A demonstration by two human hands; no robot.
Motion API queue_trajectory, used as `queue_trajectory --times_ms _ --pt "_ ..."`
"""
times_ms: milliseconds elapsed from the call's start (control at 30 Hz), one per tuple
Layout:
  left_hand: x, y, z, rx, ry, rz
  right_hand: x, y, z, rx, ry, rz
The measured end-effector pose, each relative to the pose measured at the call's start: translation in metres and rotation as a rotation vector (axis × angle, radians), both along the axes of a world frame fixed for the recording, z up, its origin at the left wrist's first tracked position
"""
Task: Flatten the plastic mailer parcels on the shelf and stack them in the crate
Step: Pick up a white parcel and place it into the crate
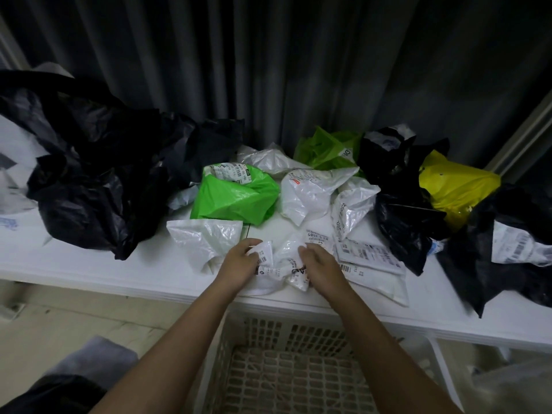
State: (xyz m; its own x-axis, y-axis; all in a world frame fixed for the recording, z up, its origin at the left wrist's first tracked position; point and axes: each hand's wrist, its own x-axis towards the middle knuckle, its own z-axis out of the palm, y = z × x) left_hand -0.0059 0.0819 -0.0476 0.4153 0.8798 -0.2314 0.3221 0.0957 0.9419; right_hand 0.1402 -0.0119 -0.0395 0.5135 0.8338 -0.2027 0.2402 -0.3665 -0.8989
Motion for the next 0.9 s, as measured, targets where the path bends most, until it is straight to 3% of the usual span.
queue_trajectory --times_ms 67,200,533,633,700,833,900 --pt "-0.005 0.004 -0.002 0.008 0.014 -0.052 -0.002 0.01 -0.002 -0.037 0.048 0.05" --pt "-0.006 0.01 -0.003 0.135 0.089 -0.096 -0.005 0.023 -0.006 -0.014 -0.119 0.107" --pt "-0.004 0.037 -0.012 0.05 0.077 0.239 -0.018 0.04 -0.018 -0.044 -0.217 -0.22" --pt "-0.005 0.039 -0.01 0.061 0.134 0.246 -0.019 0.044 -0.021 -0.067 -0.214 -0.237" --pt "-0.008 0.033 -0.01 0.17 0.239 0.186 -0.017 0.046 -0.023 -0.089 -0.256 -0.228" --pt "-0.012 0.003 -0.009 0.638 0.318 -0.031 -0.015 0.05 -0.025 -0.092 -0.316 -0.234" --pt "-0.008 -0.004 -0.016 0.661 0.426 -0.21 -0.016 0.051 -0.023 -0.086 -0.311 -0.228"
